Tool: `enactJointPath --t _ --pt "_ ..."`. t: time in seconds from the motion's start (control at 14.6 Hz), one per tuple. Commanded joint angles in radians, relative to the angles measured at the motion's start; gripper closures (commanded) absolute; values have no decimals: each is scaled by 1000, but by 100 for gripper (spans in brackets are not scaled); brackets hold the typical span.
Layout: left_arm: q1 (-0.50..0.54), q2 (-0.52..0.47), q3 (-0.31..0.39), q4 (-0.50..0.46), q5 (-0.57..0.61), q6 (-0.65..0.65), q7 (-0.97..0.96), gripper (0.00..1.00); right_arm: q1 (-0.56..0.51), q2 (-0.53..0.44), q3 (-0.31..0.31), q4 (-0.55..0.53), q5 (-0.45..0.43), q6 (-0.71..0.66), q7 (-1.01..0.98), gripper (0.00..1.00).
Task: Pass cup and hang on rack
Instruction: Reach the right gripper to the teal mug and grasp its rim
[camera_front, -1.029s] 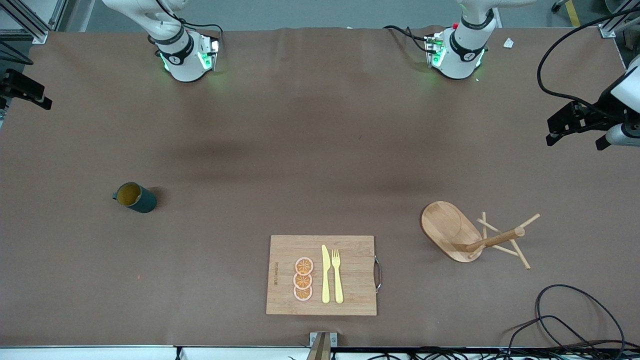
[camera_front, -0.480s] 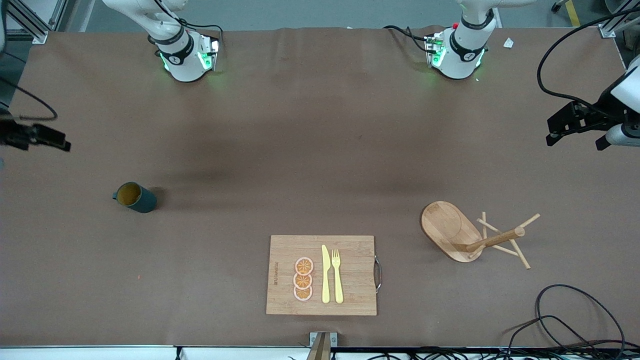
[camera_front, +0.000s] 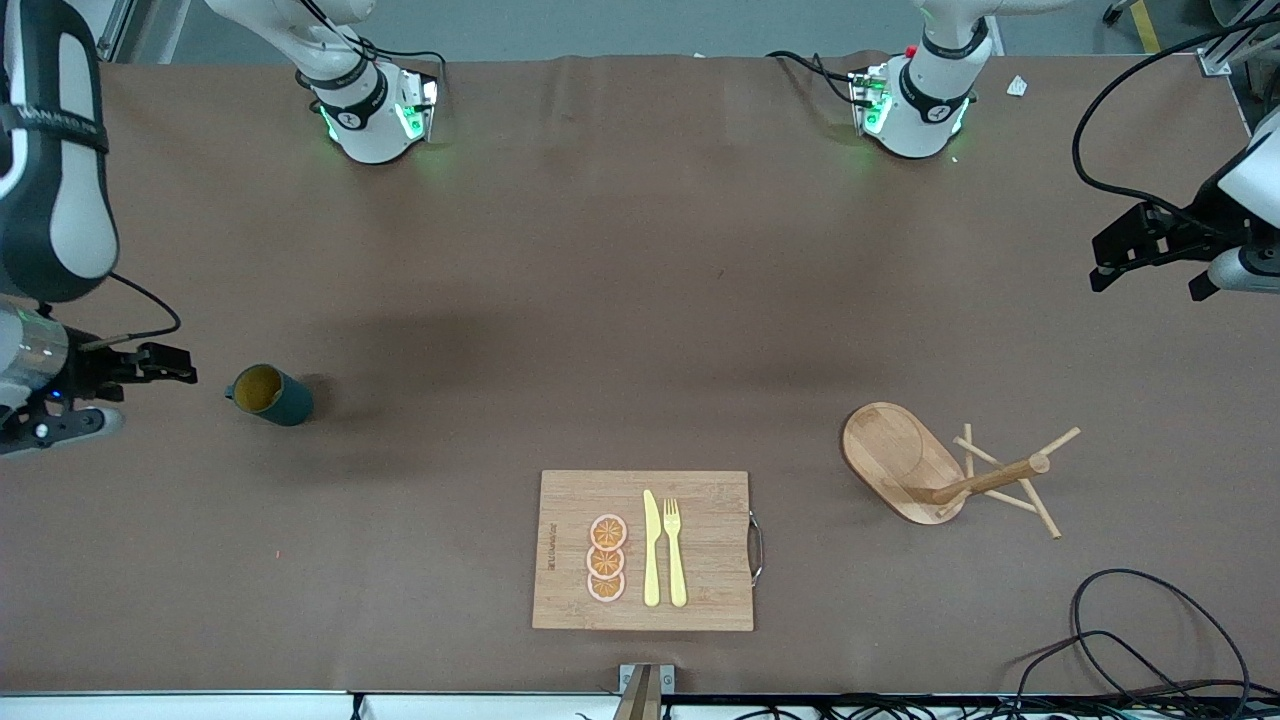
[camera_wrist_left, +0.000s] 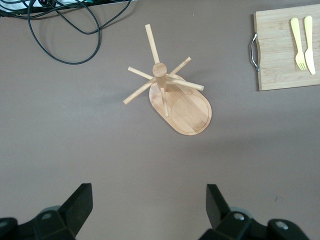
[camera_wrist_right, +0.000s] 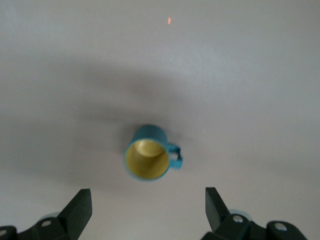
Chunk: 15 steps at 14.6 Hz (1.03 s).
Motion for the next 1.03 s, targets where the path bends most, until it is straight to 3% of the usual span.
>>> enactJointPath --t 0.0,0.27,0.62,0.82,0.96 --pt "-3 5 -2 17 11 -12 -10 0 -51 23 11 -99 48 124 -172 0" --pt "-3 5 -4 17 11 -12 -11 0 -60 36 11 -262 85 302 -287 0" --pt "-4 5 -4 17 11 -12 -11 0 -56 83 14 -363 85 491 -327 2" --pt "-3 5 -4 17 11 -12 -10 0 -54 97 14 -373 85 493 -326 14" --pt "-1 5 -4 17 11 -12 -10 0 -51 97 14 -383 85 493 -327 40"
